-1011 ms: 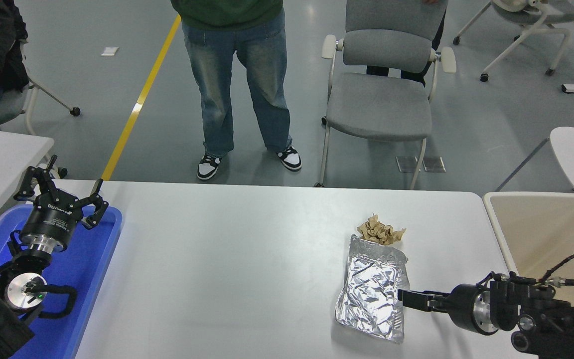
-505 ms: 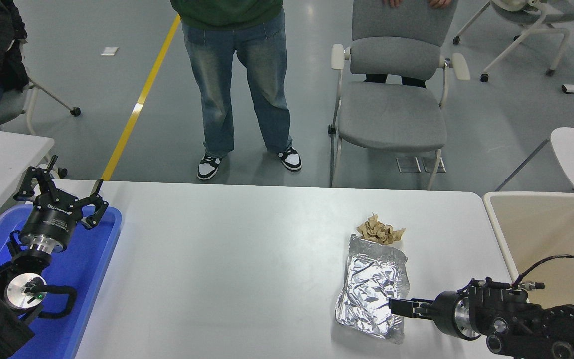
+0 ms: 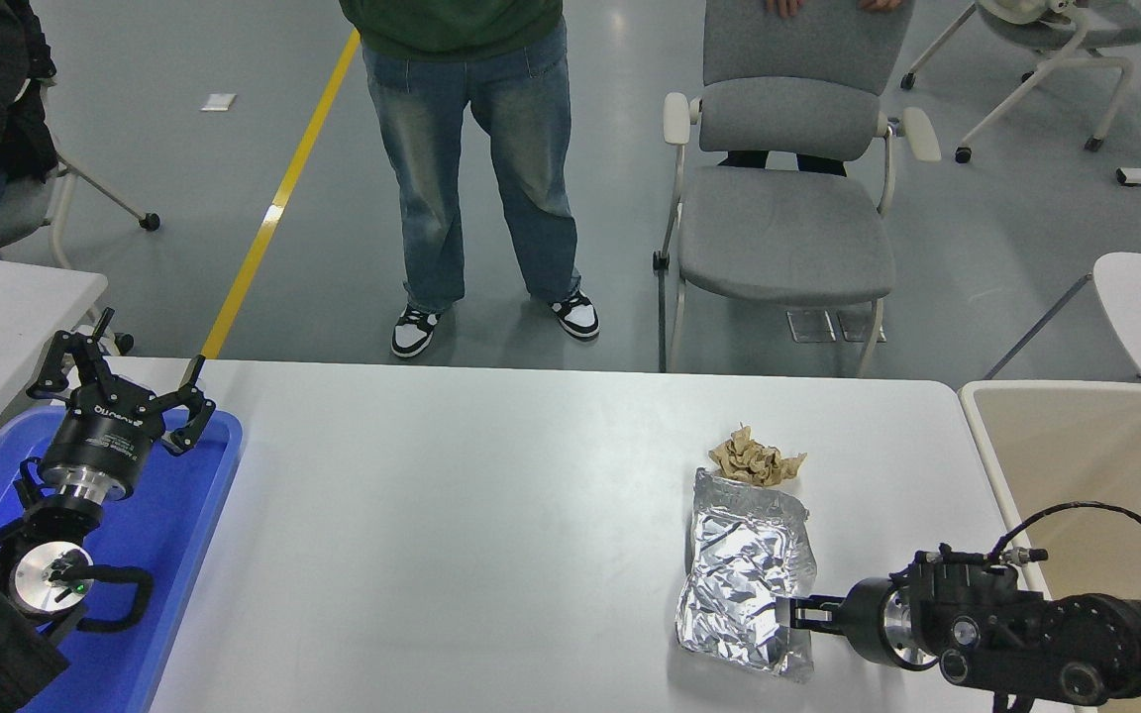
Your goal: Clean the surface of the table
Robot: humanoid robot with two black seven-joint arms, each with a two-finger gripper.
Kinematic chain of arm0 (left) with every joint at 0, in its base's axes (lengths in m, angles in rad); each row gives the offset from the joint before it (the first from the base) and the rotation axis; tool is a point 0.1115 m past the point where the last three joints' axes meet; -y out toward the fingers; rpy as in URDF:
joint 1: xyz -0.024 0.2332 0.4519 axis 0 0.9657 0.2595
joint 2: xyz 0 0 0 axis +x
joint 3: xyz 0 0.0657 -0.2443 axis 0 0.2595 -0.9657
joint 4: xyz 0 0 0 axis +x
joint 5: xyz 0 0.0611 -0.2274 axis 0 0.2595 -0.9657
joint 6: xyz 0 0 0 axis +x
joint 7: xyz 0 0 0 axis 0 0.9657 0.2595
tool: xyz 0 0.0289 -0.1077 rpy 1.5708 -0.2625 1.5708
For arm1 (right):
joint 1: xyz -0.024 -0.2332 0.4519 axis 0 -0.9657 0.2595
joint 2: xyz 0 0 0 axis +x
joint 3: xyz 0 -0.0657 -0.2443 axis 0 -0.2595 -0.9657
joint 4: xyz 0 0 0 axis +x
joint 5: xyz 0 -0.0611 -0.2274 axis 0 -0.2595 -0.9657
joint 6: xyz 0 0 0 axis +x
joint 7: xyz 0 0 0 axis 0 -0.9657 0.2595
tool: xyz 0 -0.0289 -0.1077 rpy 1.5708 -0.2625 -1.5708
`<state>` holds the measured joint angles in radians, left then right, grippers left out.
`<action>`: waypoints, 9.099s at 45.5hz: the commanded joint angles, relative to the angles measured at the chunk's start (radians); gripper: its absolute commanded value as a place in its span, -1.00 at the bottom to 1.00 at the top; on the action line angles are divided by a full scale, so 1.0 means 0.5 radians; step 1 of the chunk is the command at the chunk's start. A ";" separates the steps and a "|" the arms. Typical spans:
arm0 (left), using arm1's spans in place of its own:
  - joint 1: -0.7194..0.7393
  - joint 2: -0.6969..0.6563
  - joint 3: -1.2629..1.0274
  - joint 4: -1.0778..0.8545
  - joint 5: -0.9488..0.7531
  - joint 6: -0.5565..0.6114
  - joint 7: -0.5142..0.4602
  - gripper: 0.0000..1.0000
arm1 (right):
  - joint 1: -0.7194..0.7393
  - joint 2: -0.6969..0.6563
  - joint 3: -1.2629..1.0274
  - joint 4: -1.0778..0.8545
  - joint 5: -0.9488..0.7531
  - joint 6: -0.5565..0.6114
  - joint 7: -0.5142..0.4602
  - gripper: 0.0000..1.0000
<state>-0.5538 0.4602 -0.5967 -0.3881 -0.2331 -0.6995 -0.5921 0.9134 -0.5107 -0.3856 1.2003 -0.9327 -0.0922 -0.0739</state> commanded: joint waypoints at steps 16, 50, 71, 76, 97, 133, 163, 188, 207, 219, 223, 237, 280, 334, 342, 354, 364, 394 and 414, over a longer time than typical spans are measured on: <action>0.000 0.000 0.000 0.000 0.000 0.000 0.000 1.00 | 0.318 -0.466 0.010 0.373 0.200 0.157 0.001 -1.00; 0.000 0.000 0.000 0.000 0.000 0.000 0.000 1.00 | 1.008 -1.626 0.268 0.707 0.200 1.141 0.010 -1.00; 0.000 0.000 0.000 0.000 0.000 0.000 0.000 1.00 | 1.023 -1.682 0.265 0.674 0.200 1.160 0.004 -1.00; 0.000 0.000 0.000 0.000 0.000 0.000 0.000 1.00 | 0.996 -1.666 0.244 0.594 0.203 1.050 -0.003 -1.00; 0.000 0.000 0.000 0.000 0.000 0.000 0.000 1.00 | 0.349 -1.311 0.231 0.060 0.886 0.044 0.004 -1.00; 0.000 0.000 0.000 0.000 0.000 0.000 0.000 1.00 | -0.372 -0.163 0.274 -1.547 1.657 -0.521 0.013 -1.00; 0.000 0.000 0.000 0.000 0.000 0.000 0.000 1.00 | -0.468 0.113 0.394 -1.842 1.666 -0.537 0.010 -1.00; 0.000 0.000 0.000 0.000 0.000 0.000 0.000 1.00 | -0.336 -0.202 0.759 -1.487 1.666 -0.491 0.004 1.00; 0.000 0.000 0.000 0.000 0.000 0.000 0.000 1.00 | -0.305 -0.651 1.170 -0.490 1.666 -0.460 0.010 1.00; 0.000 0.000 0.000 0.000 0.000 0.000 0.000 1.00 | -0.373 -0.482 1.584 -0.222 1.706 -0.475 0.016 0.99; 0.000 0.000 0.000 0.000 0.000 0.000 0.000 1.00 | -0.382 -0.372 1.664 -0.222 1.785 -0.475 0.025 0.98; 0.000 0.000 0.000 0.000 0.000 0.000 0.000 1.00 | -0.587 0.116 2.155 -0.247 1.899 -0.472 0.230 0.96; 0.000 0.000 0.000 0.000 0.000 0.000 0.000 1.00 | -0.793 0.491 2.391 -0.443 1.755 -0.402 0.482 0.98; 0.000 0.000 0.000 0.000 0.000 0.000 0.000 1.00 | 0.428 0.095 0.045 -0.216 0.632 -0.423 0.482 0.92; 0.000 0.000 0.000 0.000 0.000 0.000 0.000 1.00 | 0.456 0.276 -0.232 -0.366 0.433 -0.423 0.482 0.92; 0.000 0.000 0.000 0.000 0.000 0.000 0.000 1.00 | 0.462 0.438 -0.453 -0.642 0.191 -0.426 0.482 0.92; 0.000 0.000 0.000 0.000 0.000 0.000 0.000 1.00 | 0.493 0.604 -0.520 -0.836 0.129 -0.429 0.485 0.92; 0.000 0.000 0.000 0.000 0.000 0.000 0.000 1.00 | 0.450 0.877 -0.898 -1.216 -0.172 -0.488 0.691 0.92; 0.000 0.000 0.000 0.000 0.000 0.000 0.000 1.00 | 0.204 0.880 -0.910 -1.560 -0.169 -0.484 0.728 0.92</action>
<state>-0.5538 0.4602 -0.5967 -0.3881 -0.2332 -0.6995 -0.5921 1.0599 -0.0732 -0.8308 0.4727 -1.0078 -0.3331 0.2750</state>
